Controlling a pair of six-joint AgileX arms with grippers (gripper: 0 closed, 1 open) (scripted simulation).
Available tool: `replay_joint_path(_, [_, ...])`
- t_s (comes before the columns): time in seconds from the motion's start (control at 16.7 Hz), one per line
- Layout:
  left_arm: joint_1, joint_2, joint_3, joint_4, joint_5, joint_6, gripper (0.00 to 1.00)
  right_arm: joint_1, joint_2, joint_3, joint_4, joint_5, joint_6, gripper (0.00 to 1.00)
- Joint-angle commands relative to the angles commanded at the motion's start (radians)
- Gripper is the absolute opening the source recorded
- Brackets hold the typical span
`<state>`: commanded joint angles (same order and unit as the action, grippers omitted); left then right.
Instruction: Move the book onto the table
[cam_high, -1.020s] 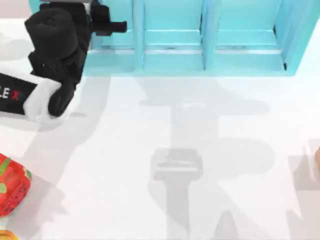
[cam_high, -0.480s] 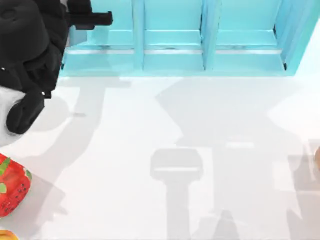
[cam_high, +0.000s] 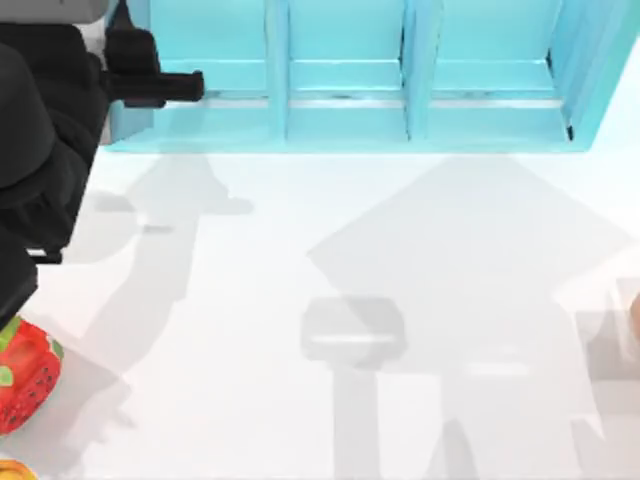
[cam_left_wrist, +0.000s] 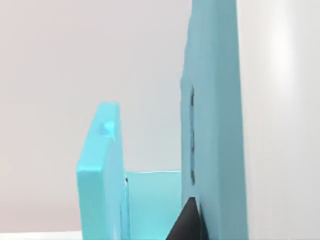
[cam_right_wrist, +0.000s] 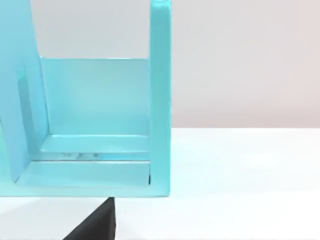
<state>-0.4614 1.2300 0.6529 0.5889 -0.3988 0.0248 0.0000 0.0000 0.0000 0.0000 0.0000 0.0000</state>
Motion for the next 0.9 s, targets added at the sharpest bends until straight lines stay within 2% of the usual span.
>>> replay_joint_path(0.3, [0.005, 0.007, 0.0, 0.001, 0.001, 0.002, 0.0, 0.0, 0.0, 0.0, 0.0, 0.0, 0.0, 1.0])
replay_joint_path(0.48, [0.001, 0.048, 0.023, -0.033, -0.028, -0.055, 0.0, 0.0, 0.0, 0.0, 0.0, 0.0, 0.0, 1.0])
replay_joint_path(0.72, [-0.018, 0.201, 0.109, -0.157, -0.13, -0.279, 0.0, 0.0, 0.0, 0.0, 0.0, 0.0, 0.0, 1.0])
replay_joint_path(0.9, [-0.052, 0.361, 0.204, -0.291, -0.239, -0.554, 0.0, 0.0, 0.0, 0.0, 0.0, 0.0, 0.0, 1.0])
